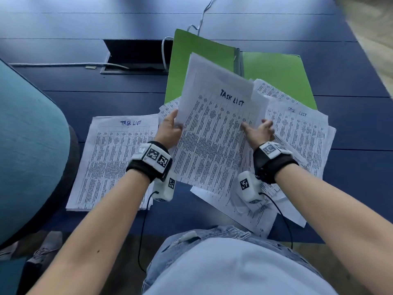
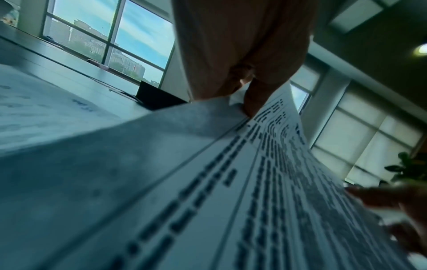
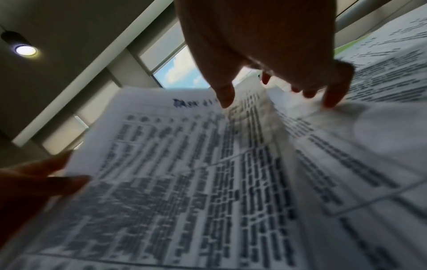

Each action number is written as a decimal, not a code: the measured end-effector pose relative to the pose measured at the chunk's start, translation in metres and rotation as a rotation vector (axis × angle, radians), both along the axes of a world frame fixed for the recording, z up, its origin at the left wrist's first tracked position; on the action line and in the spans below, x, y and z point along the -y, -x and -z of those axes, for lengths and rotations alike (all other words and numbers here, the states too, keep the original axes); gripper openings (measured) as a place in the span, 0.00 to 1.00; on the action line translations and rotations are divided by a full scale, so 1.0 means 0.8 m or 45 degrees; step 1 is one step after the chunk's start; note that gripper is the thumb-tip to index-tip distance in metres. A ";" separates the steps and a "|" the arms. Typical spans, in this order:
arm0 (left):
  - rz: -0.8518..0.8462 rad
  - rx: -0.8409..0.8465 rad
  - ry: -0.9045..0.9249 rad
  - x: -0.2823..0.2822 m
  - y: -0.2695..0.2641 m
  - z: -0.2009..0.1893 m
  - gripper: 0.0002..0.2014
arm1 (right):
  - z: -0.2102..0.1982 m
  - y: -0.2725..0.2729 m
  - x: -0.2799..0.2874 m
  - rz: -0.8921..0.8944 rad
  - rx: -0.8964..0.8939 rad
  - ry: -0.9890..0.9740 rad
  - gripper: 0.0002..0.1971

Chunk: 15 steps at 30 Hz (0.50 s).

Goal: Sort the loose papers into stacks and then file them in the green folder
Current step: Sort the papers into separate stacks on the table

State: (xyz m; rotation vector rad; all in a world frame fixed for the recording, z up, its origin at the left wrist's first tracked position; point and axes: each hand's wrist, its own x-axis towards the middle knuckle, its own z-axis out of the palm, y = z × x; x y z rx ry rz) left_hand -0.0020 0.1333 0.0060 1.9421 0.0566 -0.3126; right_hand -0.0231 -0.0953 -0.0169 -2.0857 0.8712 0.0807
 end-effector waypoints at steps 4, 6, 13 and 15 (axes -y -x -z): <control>-0.020 0.011 0.280 -0.003 -0.003 -0.019 0.22 | -0.004 0.012 0.022 0.153 0.012 -0.223 0.56; -0.029 -0.051 0.388 -0.002 -0.001 -0.021 0.23 | -0.006 0.012 0.023 0.093 0.196 -0.597 0.67; 0.065 -0.203 0.180 0.019 0.020 -0.005 0.20 | -0.012 0.013 -0.002 -0.336 0.206 -0.645 0.19; 0.005 -0.096 0.096 0.022 0.017 -0.011 0.19 | -0.025 0.011 -0.006 -0.367 0.320 -0.470 0.16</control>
